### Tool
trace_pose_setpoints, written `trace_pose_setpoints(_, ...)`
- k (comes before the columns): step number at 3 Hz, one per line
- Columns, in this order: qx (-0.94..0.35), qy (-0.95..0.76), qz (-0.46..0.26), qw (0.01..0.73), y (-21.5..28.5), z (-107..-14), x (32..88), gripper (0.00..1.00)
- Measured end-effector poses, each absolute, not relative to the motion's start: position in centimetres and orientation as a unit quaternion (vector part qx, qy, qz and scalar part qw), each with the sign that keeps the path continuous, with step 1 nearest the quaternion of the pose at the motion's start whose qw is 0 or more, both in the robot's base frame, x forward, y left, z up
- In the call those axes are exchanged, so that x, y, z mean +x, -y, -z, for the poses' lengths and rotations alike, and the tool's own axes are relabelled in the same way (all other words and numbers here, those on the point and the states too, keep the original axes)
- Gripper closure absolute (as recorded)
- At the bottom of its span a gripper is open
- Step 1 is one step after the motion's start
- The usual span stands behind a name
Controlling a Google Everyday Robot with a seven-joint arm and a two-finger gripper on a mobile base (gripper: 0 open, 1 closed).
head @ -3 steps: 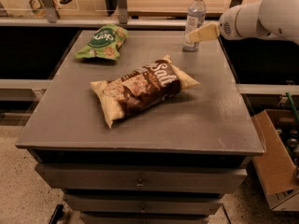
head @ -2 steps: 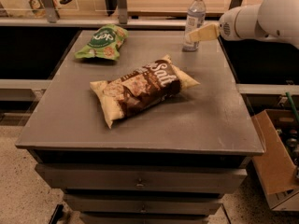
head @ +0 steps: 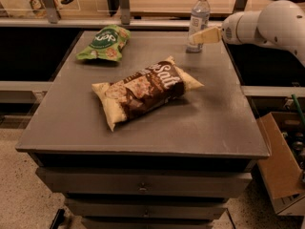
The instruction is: Move blue plastic bottle near green rice chip bag
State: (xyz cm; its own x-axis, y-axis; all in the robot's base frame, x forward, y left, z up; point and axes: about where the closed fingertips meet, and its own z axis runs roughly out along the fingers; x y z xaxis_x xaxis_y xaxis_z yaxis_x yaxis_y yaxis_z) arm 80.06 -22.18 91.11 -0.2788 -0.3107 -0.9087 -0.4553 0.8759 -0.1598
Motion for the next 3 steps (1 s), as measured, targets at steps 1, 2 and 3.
trace_pose_setpoints(1, -0.245, -0.796, -0.076, 0.548, 21.7, -89.4, 81.4, 0.00)
trace_pose_setpoints(2, -0.254, -0.793, -0.089, 0.547, 20.6, -88.1, 82.3, 0.00)
trace_pose_setpoints(3, -0.249, -0.780, -0.099, 0.566, 19.6, -88.0, 83.4, 0.00)
